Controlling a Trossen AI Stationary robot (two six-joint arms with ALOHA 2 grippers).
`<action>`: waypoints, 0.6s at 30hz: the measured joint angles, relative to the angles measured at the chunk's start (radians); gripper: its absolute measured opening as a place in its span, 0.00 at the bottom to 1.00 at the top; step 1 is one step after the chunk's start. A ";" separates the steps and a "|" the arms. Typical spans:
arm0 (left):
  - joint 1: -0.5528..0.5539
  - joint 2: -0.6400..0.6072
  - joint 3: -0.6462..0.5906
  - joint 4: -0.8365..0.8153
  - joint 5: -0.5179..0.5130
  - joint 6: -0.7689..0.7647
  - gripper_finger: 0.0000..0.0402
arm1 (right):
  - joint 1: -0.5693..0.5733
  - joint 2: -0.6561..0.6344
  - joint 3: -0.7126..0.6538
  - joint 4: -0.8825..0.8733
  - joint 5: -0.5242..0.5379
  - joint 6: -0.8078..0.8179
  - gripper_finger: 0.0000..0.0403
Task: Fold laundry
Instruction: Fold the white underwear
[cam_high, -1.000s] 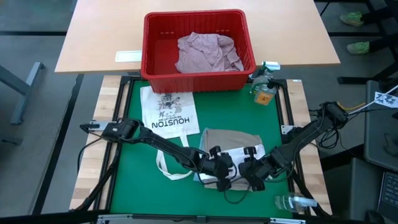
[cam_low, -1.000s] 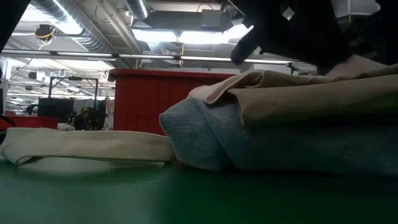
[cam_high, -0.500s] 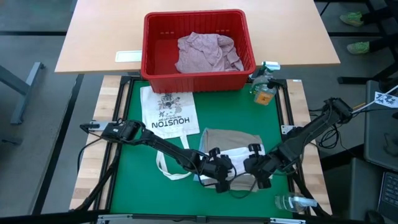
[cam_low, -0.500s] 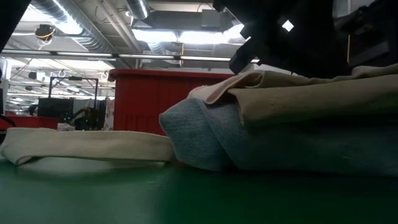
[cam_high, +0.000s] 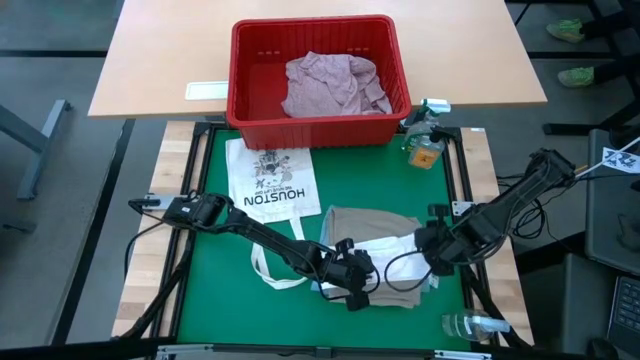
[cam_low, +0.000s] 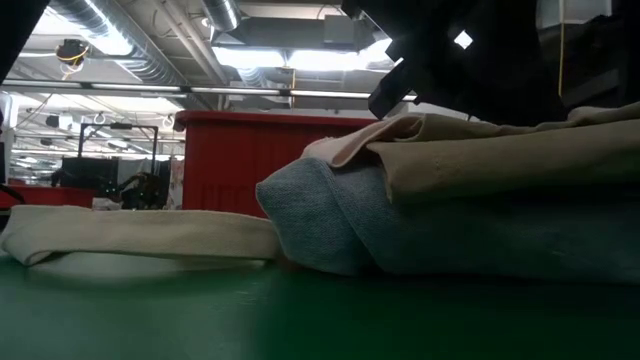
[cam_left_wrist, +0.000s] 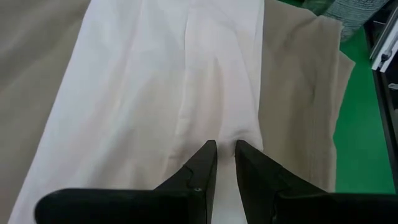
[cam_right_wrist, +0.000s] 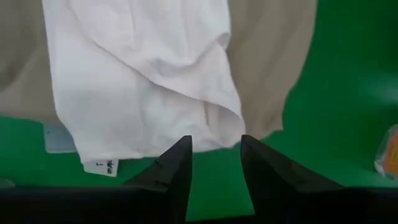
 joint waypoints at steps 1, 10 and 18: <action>0.000 0.000 0.000 0.000 0.000 0.000 0.14 | 0.000 -0.007 0.000 -0.006 0.002 0.001 0.34; 0.000 -0.001 0.000 0.000 0.000 0.000 0.14 | -0.093 -0.043 -0.133 0.025 -0.081 0.001 0.34; 0.000 -0.001 0.000 0.001 0.000 0.000 0.14 | -0.222 -0.043 -0.192 0.098 -0.185 -0.115 0.34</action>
